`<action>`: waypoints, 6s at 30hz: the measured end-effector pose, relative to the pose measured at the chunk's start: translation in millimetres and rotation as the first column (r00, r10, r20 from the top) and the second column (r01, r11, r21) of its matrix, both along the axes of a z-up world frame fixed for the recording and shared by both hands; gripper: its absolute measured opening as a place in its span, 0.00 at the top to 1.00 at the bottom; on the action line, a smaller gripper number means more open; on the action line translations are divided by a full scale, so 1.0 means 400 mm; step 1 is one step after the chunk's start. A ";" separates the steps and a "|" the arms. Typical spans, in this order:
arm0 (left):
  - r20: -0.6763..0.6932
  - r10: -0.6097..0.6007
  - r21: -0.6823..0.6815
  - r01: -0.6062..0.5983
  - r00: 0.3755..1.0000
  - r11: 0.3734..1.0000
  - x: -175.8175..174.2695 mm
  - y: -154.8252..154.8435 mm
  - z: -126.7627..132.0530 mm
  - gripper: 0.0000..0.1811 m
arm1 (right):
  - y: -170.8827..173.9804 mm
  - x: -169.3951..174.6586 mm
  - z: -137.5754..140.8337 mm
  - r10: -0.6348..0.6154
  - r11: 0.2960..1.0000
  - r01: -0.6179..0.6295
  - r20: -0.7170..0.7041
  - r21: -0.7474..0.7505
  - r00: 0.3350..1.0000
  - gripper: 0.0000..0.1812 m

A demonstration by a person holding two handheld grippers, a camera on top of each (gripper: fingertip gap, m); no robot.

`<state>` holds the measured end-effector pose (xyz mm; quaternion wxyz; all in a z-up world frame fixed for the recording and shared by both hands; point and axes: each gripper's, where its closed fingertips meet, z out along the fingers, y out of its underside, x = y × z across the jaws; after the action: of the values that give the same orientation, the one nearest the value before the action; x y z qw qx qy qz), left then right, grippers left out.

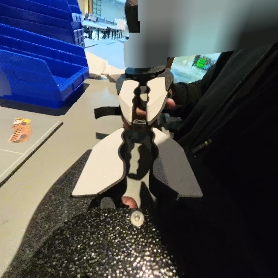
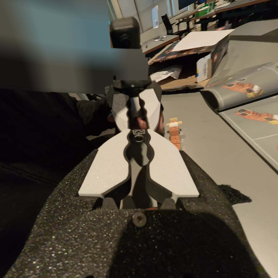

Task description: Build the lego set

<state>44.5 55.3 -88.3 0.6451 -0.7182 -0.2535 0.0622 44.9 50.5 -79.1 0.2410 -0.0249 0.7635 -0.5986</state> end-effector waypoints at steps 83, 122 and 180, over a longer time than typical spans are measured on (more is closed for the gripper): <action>-0.151 -0.145 -0.370 0.081 0.978 0.926 -0.050 -0.086 -0.101 0.90 | -0.039 -0.068 -0.027 -0.090 0.996 0.089 -0.193 -0.012 0.977 0.91; -0.273 -0.043 -0.360 -0.061 0.961 0.931 -0.063 -0.092 -0.038 0.90 | -0.026 -0.101 0.011 -0.221 0.972 0.227 -0.079 0.066 0.972 0.76; -0.662 0.276 -0.375 -0.627 0.697 0.683 -0.090 -0.077 -0.029 0.90 | -0.030 -0.110 -0.020 -0.171 0.832 0.082 0.113 0.549 0.979 0.84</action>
<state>8.5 24.6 -99.7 0.4018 -0.7360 -0.2010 0.5064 0.8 38.6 -87.0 0.2577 0.1420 0.8797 -0.3736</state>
